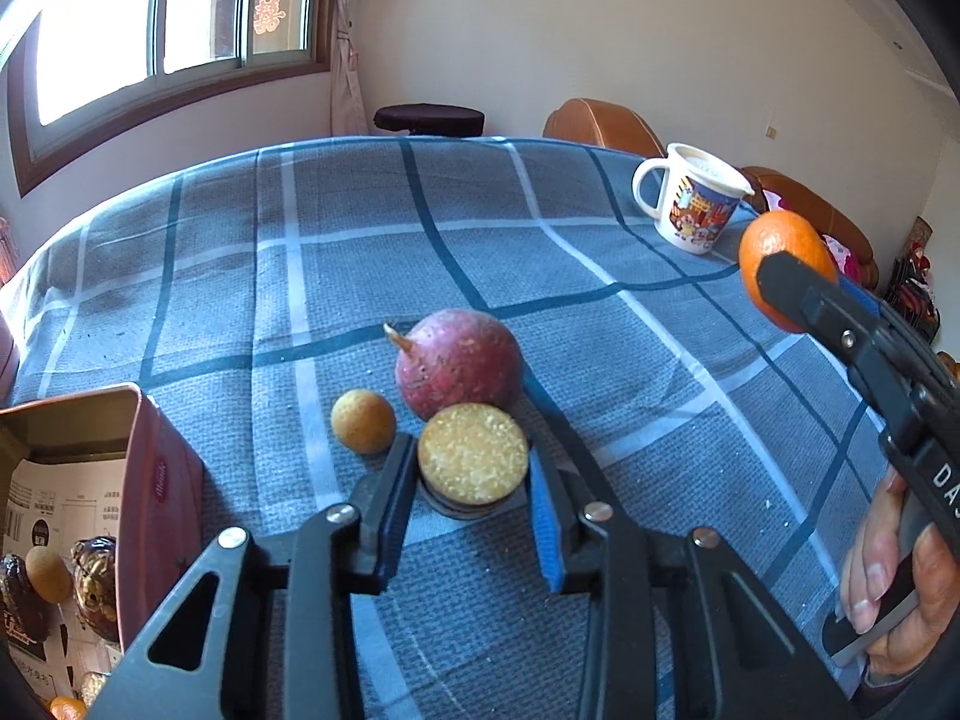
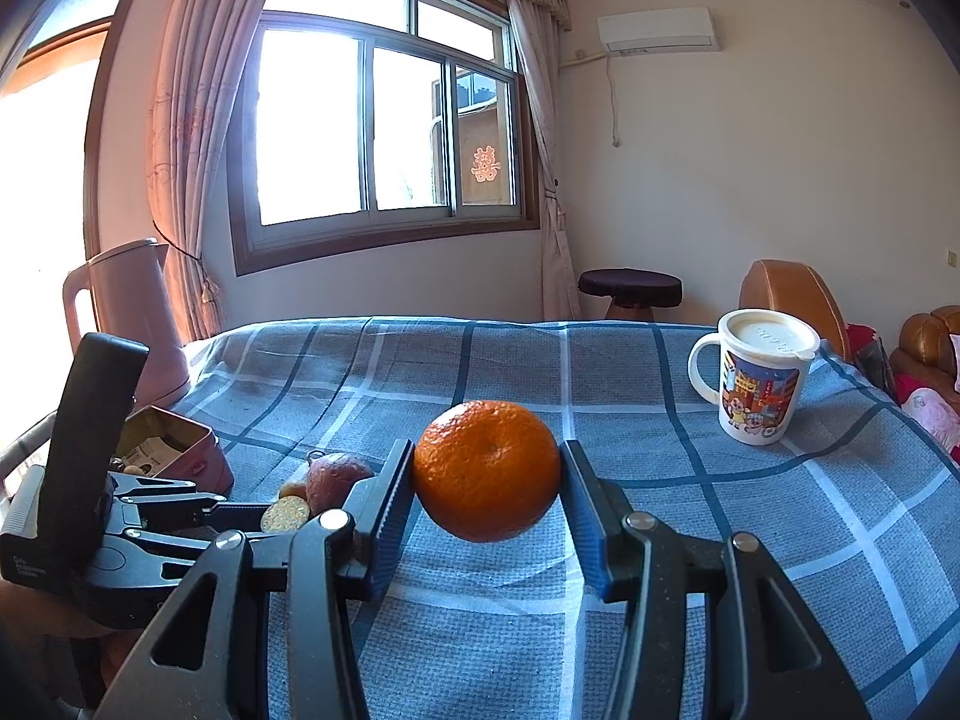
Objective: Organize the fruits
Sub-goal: 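Carry the tan slice in the left tool while the right tool carries the orange toward the tin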
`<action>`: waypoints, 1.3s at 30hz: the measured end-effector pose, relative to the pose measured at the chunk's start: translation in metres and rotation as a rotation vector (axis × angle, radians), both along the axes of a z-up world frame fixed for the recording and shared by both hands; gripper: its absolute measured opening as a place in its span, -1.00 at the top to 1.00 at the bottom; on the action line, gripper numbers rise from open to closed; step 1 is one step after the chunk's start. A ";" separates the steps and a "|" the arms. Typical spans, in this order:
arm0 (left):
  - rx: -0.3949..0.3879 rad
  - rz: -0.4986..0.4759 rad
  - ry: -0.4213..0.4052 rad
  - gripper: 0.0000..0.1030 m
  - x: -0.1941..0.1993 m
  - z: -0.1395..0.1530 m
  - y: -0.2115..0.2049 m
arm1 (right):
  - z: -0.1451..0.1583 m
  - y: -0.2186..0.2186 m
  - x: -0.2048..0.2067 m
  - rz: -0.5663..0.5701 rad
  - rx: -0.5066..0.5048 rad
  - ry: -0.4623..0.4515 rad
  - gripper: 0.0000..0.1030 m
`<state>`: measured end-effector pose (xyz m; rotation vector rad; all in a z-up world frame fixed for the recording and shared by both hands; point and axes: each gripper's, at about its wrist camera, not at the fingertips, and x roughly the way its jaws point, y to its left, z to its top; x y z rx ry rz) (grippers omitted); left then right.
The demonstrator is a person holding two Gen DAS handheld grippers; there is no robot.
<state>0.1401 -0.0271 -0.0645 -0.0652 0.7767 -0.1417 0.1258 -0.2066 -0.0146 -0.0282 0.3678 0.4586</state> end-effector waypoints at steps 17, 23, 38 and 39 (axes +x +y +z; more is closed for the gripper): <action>0.055 0.038 -0.214 0.28 -0.033 0.025 -0.002 | 0.003 0.000 -0.011 0.001 0.000 -0.059 0.03; 0.063 0.065 -0.273 0.28 -0.046 0.030 0.002 | 0.005 0.002 -0.020 0.006 -0.003 -0.090 0.03; 0.039 0.092 -0.283 0.28 -0.070 0.031 0.023 | 0.004 0.039 -0.035 0.109 -0.037 -0.075 0.03; 0.035 0.096 -0.282 0.28 -0.072 0.031 0.026 | 0.004 0.043 -0.036 0.120 -0.037 -0.072 0.03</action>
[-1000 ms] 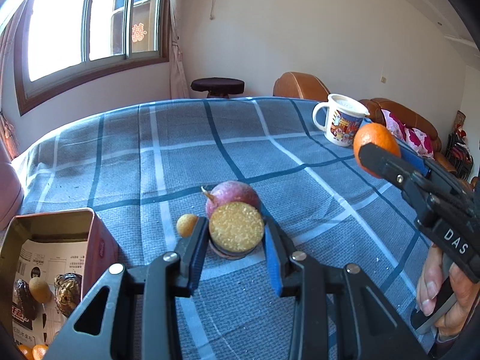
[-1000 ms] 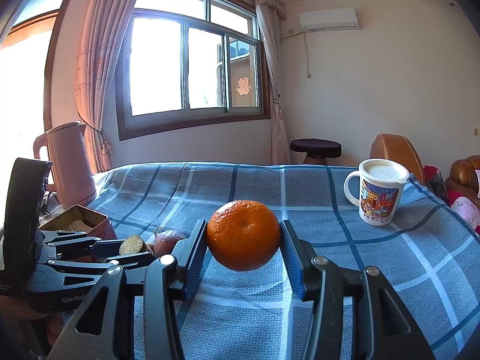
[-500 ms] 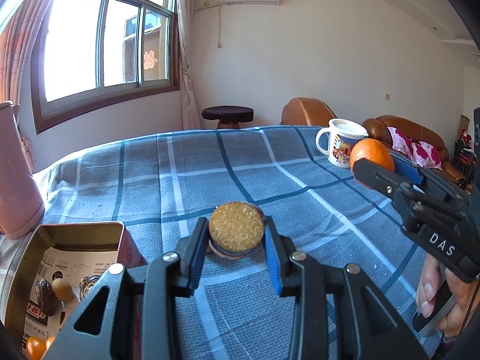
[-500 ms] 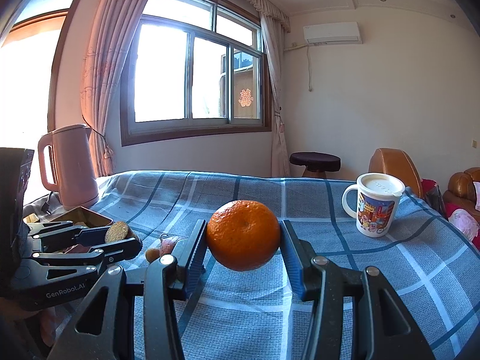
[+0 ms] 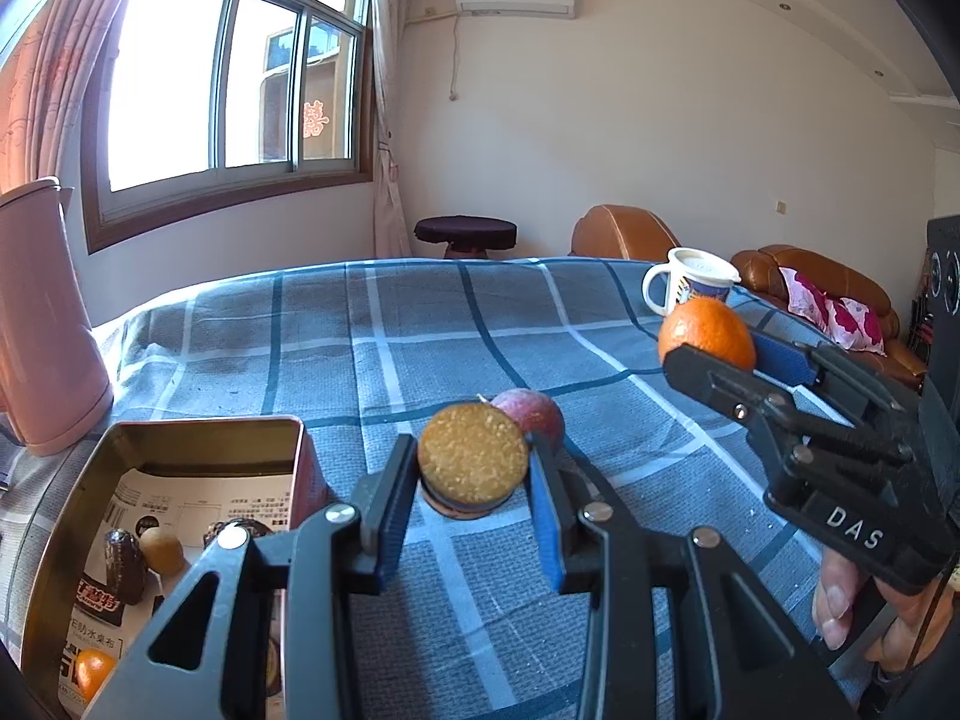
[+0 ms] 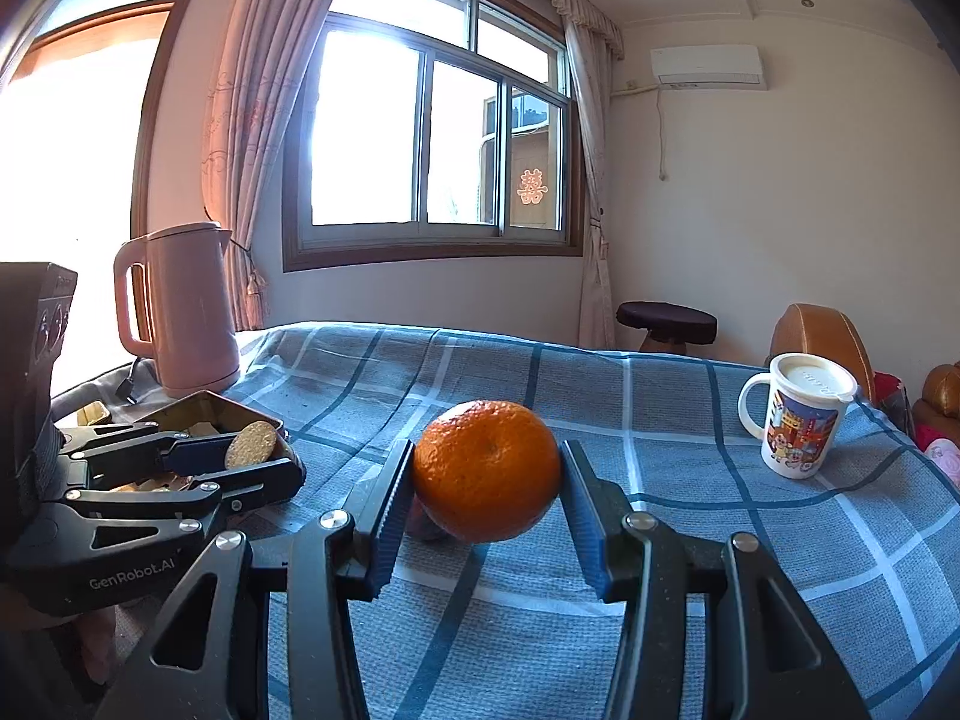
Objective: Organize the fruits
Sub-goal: 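Carry the tan slice in the left tool while the right tool carries the orange toward the tin, then lower the tan slice into the tin with the left tool while the right tool lowers the orange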
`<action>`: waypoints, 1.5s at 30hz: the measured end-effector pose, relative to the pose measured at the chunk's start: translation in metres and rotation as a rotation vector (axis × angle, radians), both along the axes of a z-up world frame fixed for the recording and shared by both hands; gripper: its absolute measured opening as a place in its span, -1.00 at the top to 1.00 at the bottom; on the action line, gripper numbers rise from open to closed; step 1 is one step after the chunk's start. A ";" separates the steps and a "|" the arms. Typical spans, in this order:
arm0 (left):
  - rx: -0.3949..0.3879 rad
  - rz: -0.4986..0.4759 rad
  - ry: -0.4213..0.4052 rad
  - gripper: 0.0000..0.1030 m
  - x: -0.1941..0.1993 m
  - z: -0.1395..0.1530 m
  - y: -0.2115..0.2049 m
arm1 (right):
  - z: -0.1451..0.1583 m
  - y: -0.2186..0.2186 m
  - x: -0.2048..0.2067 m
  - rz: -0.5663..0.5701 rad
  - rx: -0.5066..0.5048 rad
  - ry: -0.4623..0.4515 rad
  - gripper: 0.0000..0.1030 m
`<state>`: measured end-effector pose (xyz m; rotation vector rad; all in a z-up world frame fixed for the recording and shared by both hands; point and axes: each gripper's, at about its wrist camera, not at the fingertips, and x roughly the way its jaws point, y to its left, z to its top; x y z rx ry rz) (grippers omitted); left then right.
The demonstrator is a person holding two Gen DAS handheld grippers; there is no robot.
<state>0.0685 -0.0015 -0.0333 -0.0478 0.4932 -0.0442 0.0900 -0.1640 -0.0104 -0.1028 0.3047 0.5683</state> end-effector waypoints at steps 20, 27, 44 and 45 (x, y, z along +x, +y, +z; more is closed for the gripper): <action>-0.047 0.110 -0.010 0.28 -0.028 0.013 0.068 | 0.008 0.076 -0.018 0.172 -0.037 0.018 0.03; -0.067 0.177 -0.001 0.28 -0.037 0.013 0.103 | 0.010 0.102 -0.021 0.227 -0.031 0.044 0.03; -0.076 0.276 0.058 0.28 -0.052 -0.003 0.152 | -0.008 0.170 -0.036 0.358 -0.090 0.097 0.03; -0.074 0.280 0.063 0.28 -0.052 -0.004 0.153 | -0.010 0.172 -0.036 0.364 -0.092 0.104 0.03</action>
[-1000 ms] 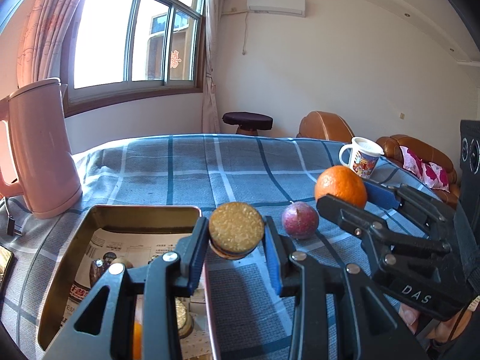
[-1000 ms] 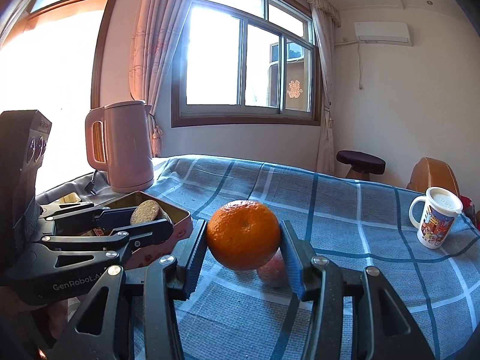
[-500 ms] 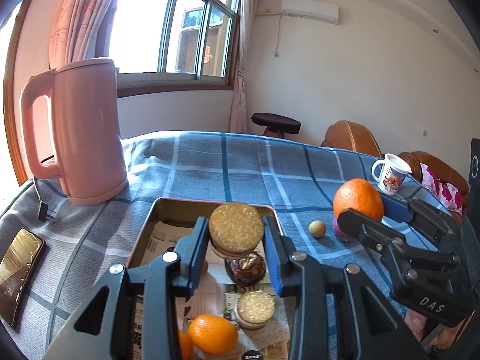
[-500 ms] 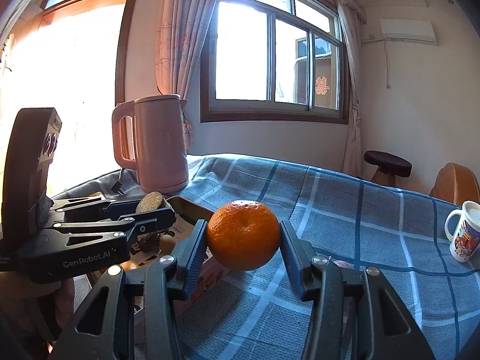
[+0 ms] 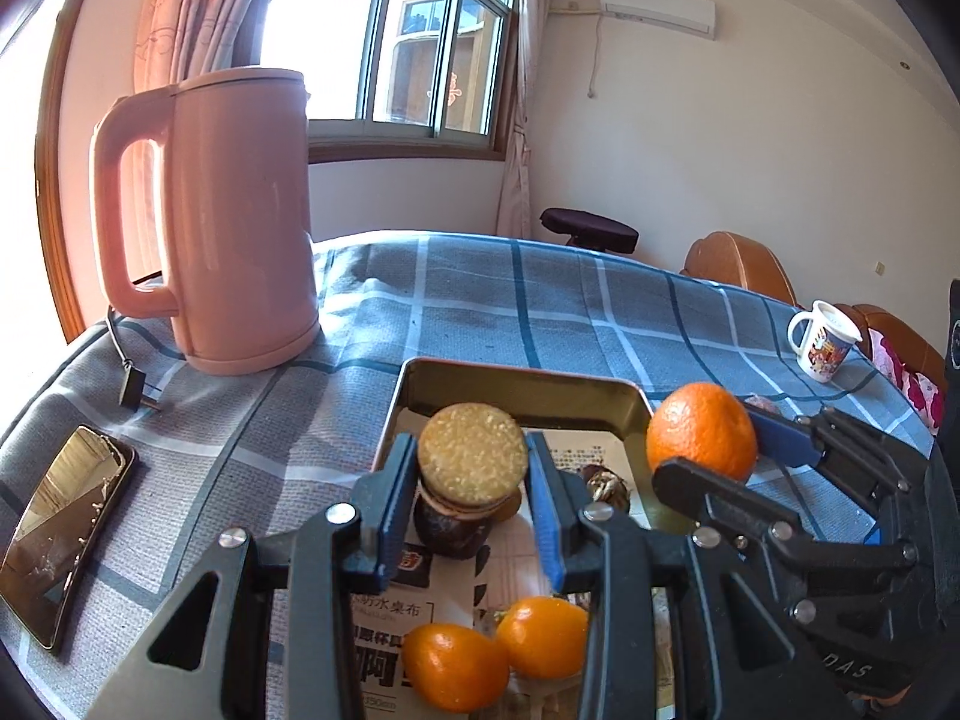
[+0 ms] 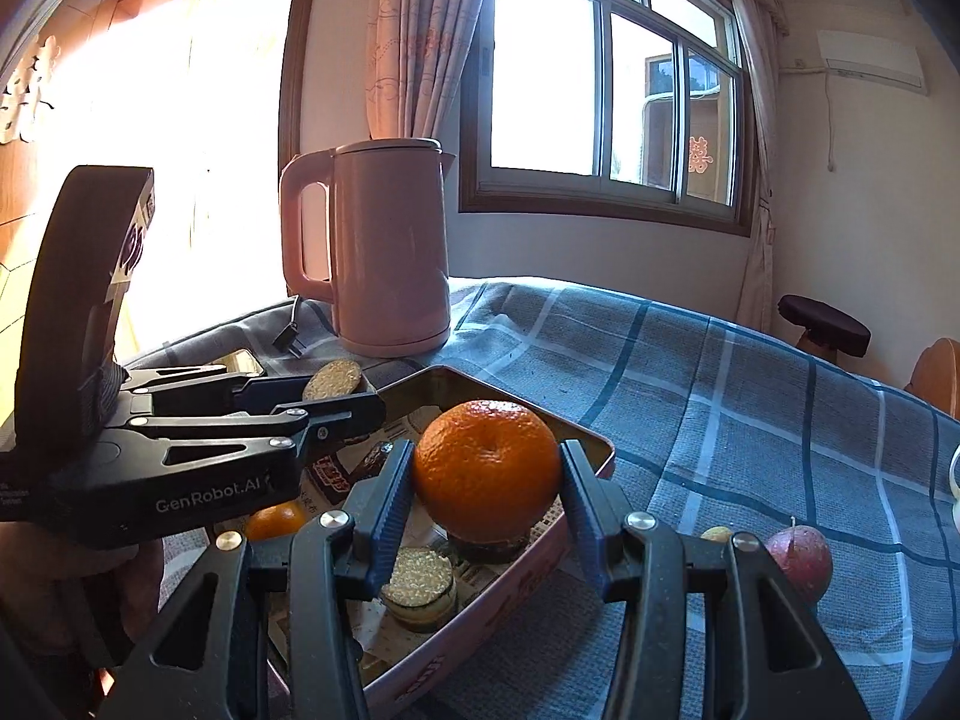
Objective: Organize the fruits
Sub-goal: 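Lower the tan slice into the tin with the left tool while the right tool lowers the orange, then open both tools to release the slice and orange, then withdraw from the tin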
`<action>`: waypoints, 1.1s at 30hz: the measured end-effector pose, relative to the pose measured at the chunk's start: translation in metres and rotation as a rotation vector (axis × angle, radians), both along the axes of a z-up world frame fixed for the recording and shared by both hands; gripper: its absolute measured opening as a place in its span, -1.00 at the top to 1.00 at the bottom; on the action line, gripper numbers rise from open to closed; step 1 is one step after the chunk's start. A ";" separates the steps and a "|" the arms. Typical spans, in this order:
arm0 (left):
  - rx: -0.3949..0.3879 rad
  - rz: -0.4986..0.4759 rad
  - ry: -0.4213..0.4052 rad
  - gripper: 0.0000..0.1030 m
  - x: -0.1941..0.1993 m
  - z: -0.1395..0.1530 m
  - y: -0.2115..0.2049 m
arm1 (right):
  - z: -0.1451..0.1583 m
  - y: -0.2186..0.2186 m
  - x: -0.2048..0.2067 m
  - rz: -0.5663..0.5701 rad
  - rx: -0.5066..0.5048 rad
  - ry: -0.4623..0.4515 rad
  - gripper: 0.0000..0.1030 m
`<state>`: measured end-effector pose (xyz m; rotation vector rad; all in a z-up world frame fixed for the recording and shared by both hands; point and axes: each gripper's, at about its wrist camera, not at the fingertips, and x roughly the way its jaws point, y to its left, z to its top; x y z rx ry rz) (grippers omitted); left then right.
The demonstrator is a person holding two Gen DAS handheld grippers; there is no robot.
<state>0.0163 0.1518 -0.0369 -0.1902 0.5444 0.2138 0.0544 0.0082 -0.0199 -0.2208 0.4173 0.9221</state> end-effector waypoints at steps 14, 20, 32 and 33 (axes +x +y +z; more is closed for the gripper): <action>-0.003 -0.007 0.043 0.28 0.001 -0.010 0.006 | -0.008 0.018 -0.005 0.035 -0.054 0.024 0.03; 0.003 -0.007 0.050 0.28 0.002 -0.010 0.005 | -0.010 0.020 -0.001 0.036 -0.062 0.047 0.03; 0.002 0.007 0.053 0.26 -0.002 -0.011 0.008 | -0.015 0.029 -0.001 0.075 -0.096 0.065 0.03; 0.003 0.013 0.046 0.26 -0.004 -0.010 0.008 | -0.016 0.030 0.000 0.083 -0.099 0.071 0.02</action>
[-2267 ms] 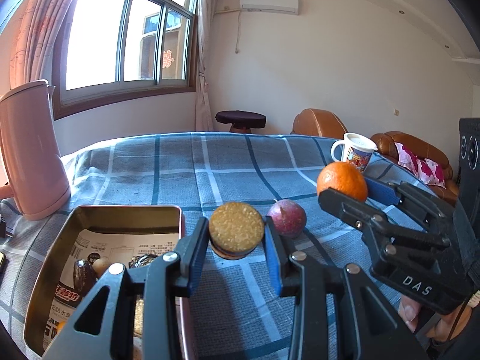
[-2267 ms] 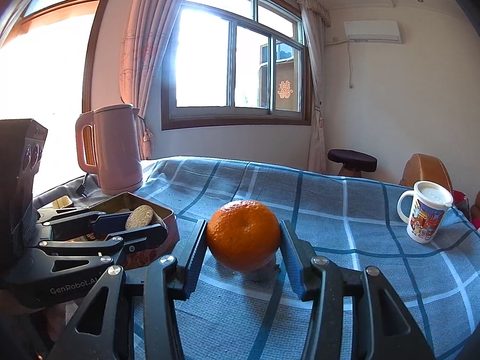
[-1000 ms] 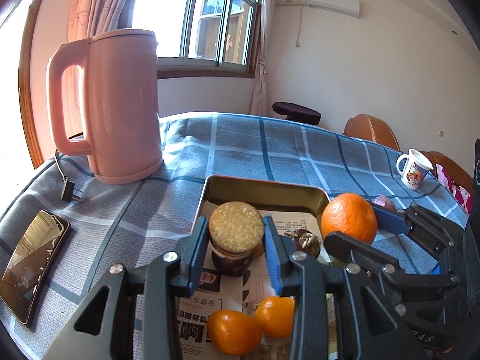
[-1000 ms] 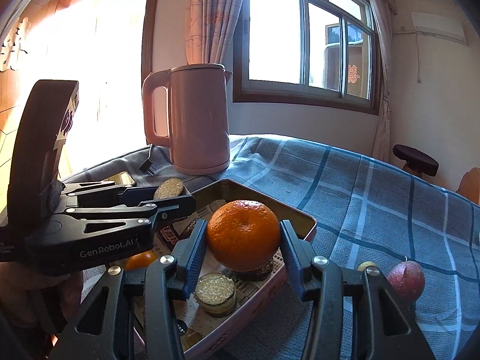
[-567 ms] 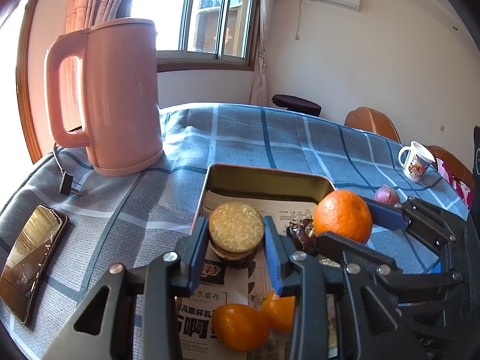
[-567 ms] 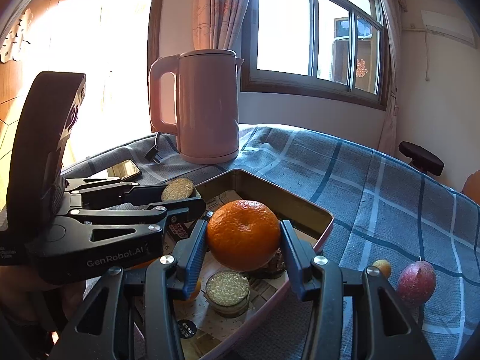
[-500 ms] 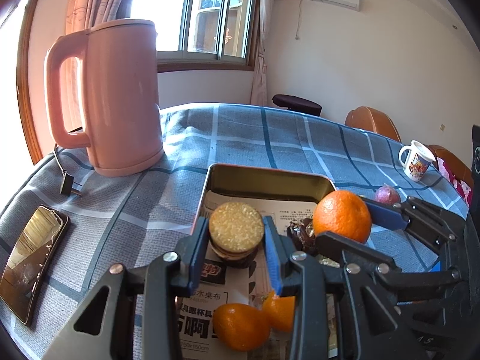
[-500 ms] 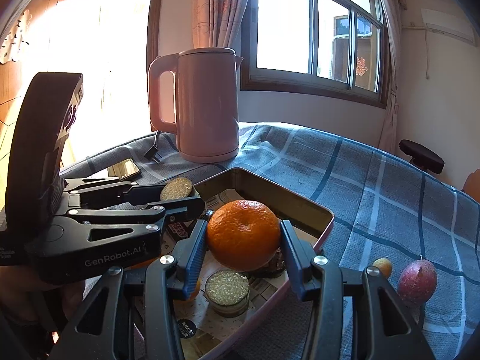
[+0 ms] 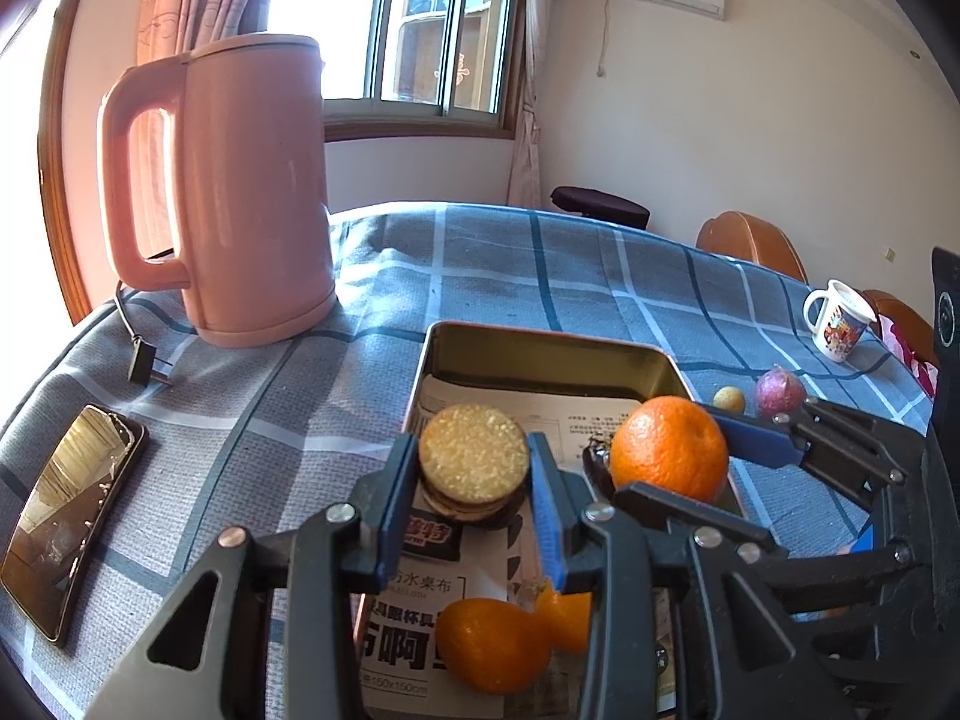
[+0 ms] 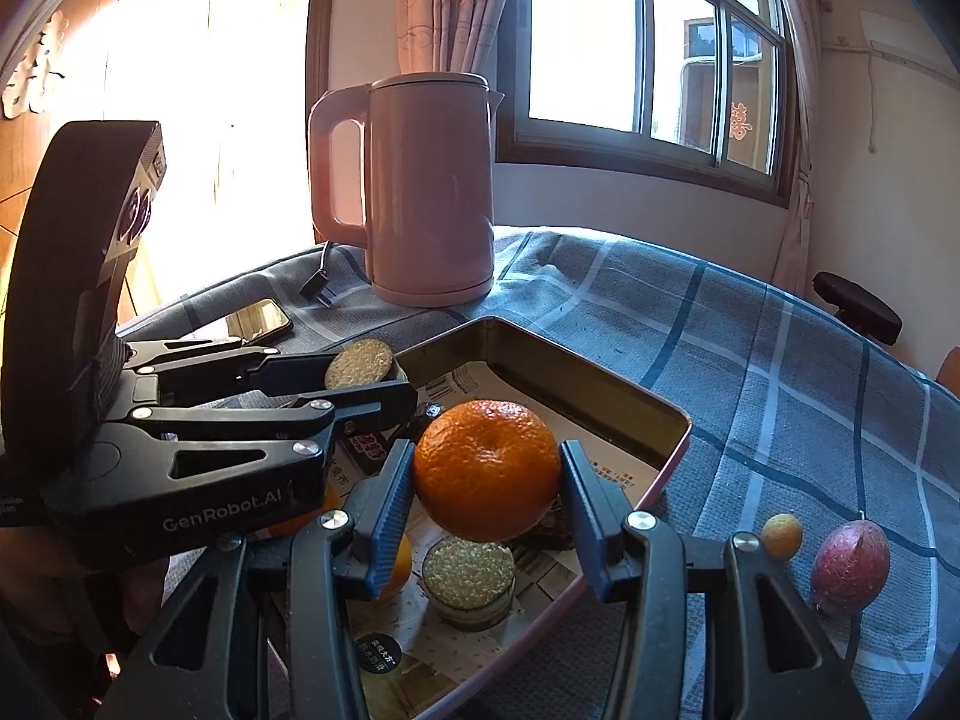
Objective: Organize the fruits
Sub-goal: 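Open both tools to release the slice and orange, then withdraw from the tin, then grasp a small yellow fruit with the left tool while the right tool grasps the red-purple fruit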
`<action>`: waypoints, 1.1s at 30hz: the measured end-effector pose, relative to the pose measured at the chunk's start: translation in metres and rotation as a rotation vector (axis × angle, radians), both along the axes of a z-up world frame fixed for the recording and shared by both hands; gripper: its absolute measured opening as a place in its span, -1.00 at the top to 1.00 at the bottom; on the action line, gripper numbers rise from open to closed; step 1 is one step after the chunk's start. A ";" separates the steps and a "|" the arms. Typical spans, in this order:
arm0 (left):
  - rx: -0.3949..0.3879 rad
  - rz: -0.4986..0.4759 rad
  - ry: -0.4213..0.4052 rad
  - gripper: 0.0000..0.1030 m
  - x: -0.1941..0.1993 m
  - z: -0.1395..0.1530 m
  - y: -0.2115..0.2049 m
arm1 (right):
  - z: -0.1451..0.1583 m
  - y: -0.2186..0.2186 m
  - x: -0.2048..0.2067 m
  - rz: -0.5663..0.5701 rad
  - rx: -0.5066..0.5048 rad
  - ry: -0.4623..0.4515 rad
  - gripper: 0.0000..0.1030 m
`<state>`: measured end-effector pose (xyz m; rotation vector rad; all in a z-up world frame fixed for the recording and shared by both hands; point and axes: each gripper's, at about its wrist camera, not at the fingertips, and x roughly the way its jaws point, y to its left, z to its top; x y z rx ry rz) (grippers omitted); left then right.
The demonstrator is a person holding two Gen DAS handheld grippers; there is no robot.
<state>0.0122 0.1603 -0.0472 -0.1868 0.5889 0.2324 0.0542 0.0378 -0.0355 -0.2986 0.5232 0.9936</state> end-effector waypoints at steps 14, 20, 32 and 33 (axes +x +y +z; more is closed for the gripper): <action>-0.047 0.003 -0.144 -0.78 -0.015 0.025 -0.018 | 0.018 -0.067 0.019 -0.158 0.046 -0.085 -0.22; -0.033 -0.093 -0.157 -0.78 0.001 0.033 -0.061 | 0.018 -0.121 0.057 -0.362 0.004 -0.079 -0.22; 0.017 -0.177 -0.091 -0.85 0.041 0.026 -0.113 | -0.014 -0.126 0.108 -0.450 -0.091 0.108 -0.22; 0.015 -0.181 -0.087 -0.85 0.043 0.026 -0.113 | -0.015 -0.126 0.112 -0.452 -0.089 0.127 -0.22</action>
